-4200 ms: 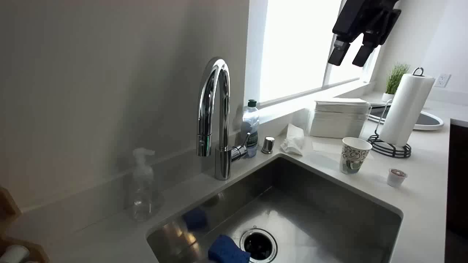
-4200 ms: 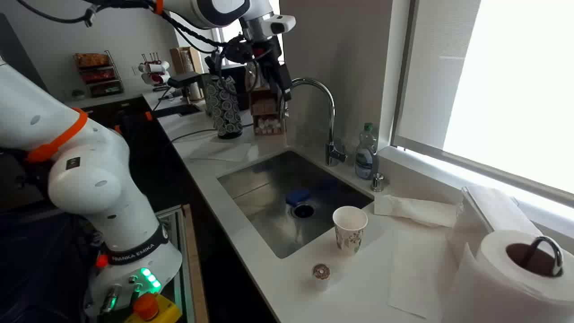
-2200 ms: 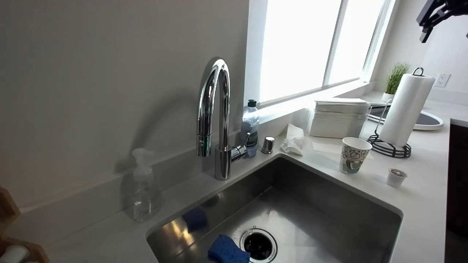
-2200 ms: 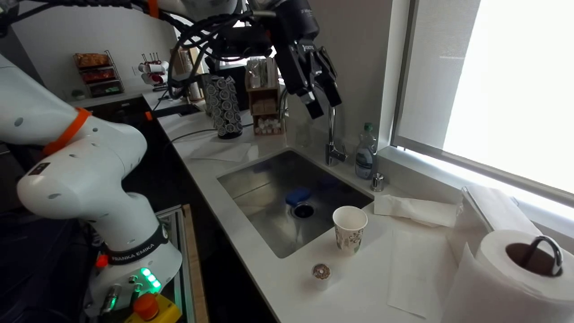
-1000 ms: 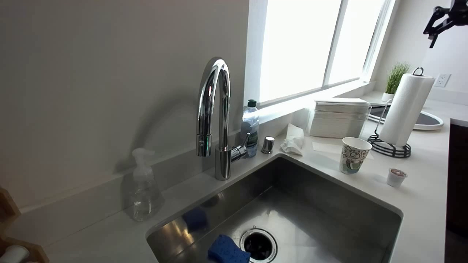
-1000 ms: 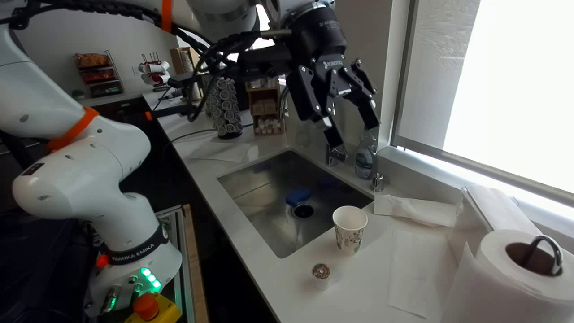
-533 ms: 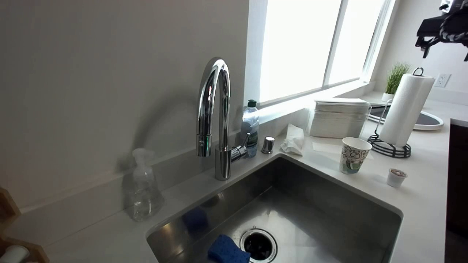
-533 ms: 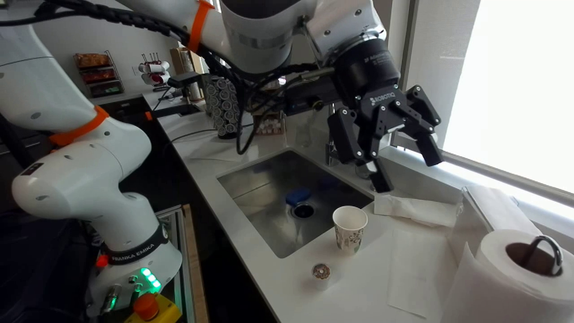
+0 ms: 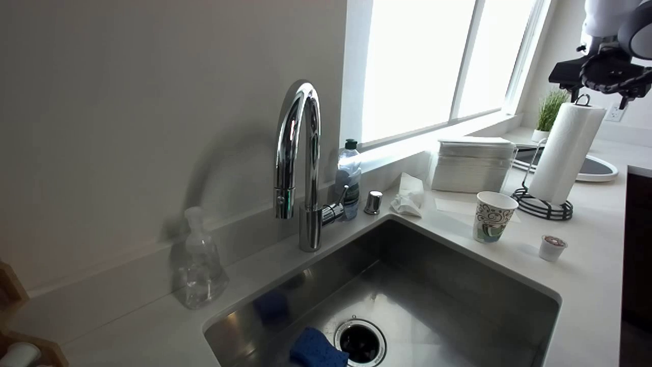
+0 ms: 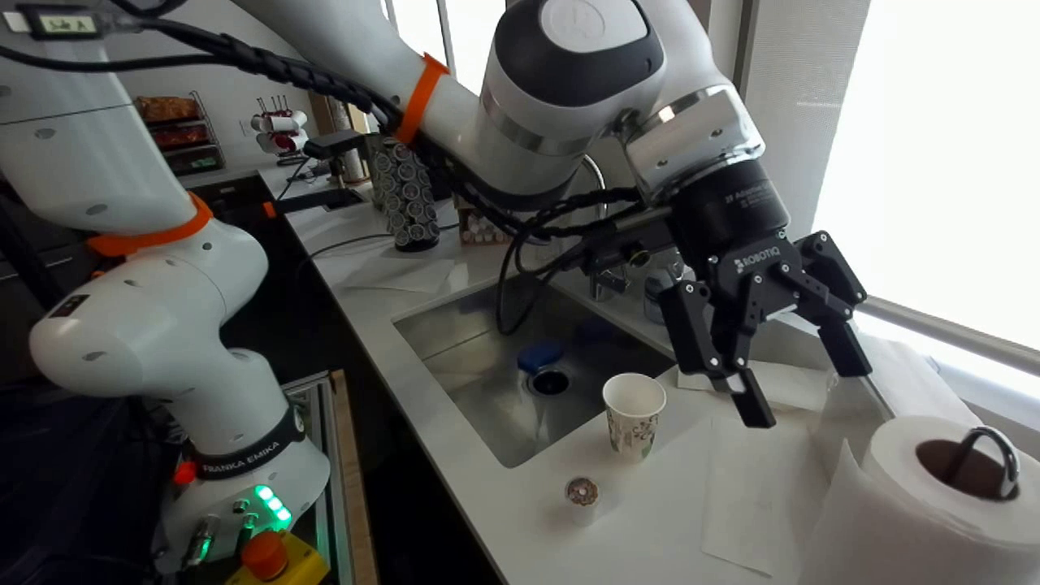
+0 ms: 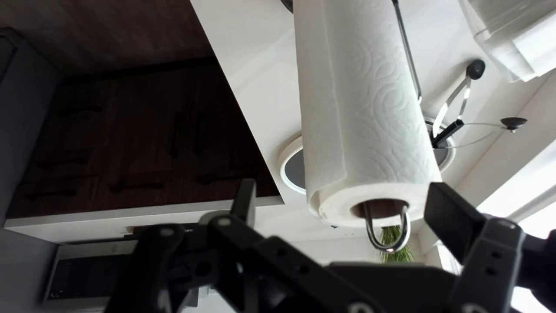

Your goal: Cut a piece of paper towel and move it to the left side where another piece of paper towel is

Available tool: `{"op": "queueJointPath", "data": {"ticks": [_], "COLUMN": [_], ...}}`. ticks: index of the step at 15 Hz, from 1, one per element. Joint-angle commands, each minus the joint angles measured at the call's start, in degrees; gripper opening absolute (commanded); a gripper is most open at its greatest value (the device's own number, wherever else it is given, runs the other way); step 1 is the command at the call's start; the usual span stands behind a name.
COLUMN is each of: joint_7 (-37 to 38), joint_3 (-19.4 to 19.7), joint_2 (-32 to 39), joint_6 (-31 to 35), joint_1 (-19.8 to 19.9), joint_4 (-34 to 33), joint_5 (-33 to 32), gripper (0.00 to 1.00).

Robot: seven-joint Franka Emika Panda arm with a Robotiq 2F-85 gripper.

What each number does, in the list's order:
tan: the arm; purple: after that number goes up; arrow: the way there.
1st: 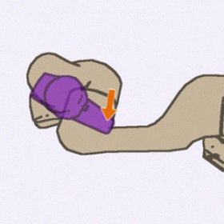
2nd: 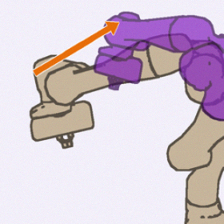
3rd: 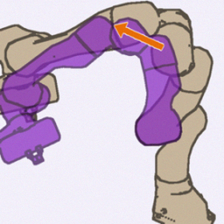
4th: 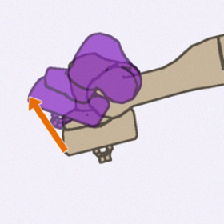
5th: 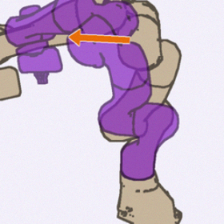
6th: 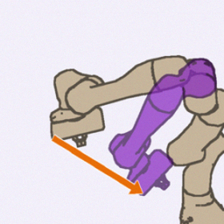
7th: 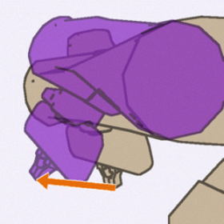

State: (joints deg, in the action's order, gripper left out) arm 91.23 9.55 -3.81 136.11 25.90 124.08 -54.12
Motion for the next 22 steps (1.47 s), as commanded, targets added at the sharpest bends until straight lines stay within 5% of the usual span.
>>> {"op": "queueJointPath", "data": {"ticks": [1, 4, 17, 20, 22], "joint_7": [3.3, 1.7, 3.0, 3.0, 3.0], "joint_3": [2.7, 4.0, 6.3, 6.6, 6.9], "joint_2": [3.4, 5.0, 4.8, 4.9, 5.0], "joint_6": [-5.8, -11.0, -6.4, -6.8, -7.0], "joint_1": [-3.6, -5.1, -6.4, -6.5, -6.4], "joint_4": [-2.7, -4.2, -3.1, -3.2, -3.2], "joint_5": [-1.0, 1.8, -0.6, -0.6, -0.4], "gripper": [1.00, 1.00, 1.00, 0.88, 0.72]}}
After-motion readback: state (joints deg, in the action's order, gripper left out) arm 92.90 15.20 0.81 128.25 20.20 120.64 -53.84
